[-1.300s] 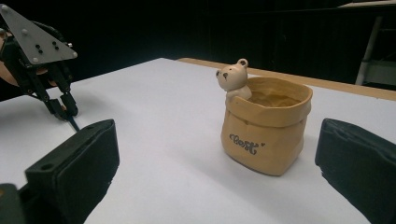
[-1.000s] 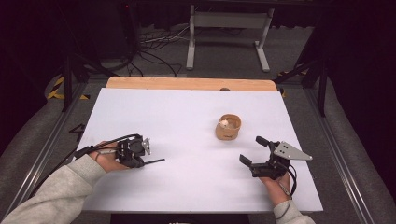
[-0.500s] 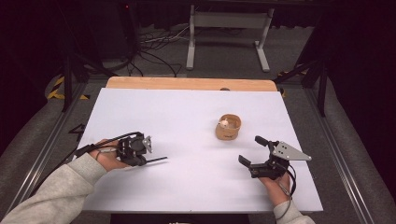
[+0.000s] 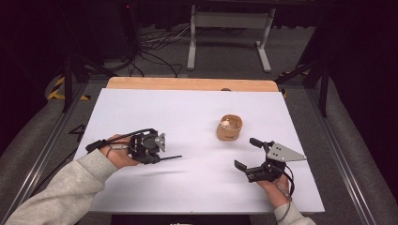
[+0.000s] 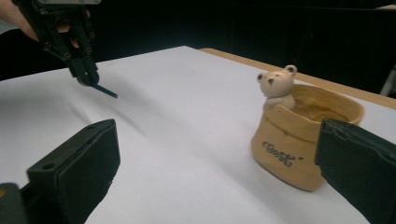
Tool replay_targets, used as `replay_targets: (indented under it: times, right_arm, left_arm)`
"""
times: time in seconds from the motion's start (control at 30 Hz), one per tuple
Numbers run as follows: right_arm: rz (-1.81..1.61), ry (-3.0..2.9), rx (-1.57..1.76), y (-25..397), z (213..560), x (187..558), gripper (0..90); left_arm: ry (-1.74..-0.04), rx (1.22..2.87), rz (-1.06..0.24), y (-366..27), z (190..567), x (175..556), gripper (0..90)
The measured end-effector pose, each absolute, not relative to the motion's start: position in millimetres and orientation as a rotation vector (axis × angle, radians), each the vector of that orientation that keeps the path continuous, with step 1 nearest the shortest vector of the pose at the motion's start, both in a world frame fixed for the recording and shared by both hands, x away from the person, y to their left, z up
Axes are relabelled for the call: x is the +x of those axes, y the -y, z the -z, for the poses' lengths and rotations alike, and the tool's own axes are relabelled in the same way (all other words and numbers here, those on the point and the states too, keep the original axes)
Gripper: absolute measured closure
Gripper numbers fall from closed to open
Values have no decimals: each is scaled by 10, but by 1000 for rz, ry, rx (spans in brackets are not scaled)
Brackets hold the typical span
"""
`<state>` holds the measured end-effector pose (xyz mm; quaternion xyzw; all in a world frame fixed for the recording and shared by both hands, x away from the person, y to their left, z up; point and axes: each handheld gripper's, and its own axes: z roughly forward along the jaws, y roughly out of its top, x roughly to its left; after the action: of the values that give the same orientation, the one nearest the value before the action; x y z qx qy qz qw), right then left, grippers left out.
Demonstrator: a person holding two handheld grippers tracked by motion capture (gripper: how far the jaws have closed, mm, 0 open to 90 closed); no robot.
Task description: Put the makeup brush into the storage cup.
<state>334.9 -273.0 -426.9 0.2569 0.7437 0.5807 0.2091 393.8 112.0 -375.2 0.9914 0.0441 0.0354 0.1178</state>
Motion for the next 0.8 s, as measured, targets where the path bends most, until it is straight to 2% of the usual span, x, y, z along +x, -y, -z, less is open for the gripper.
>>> replay_targets:
  times: [0.3,0.8]
  right_arm:
    - [-1625,-2135,644,2596,4236,3335,26]
    - [-1651,-2211,524,2360,4209,3285,42]
  left_arm:
    - [-3,2881,-96,-824,3640,3828,828]
    - [68,2862,-80,-527,3592,3739,828]
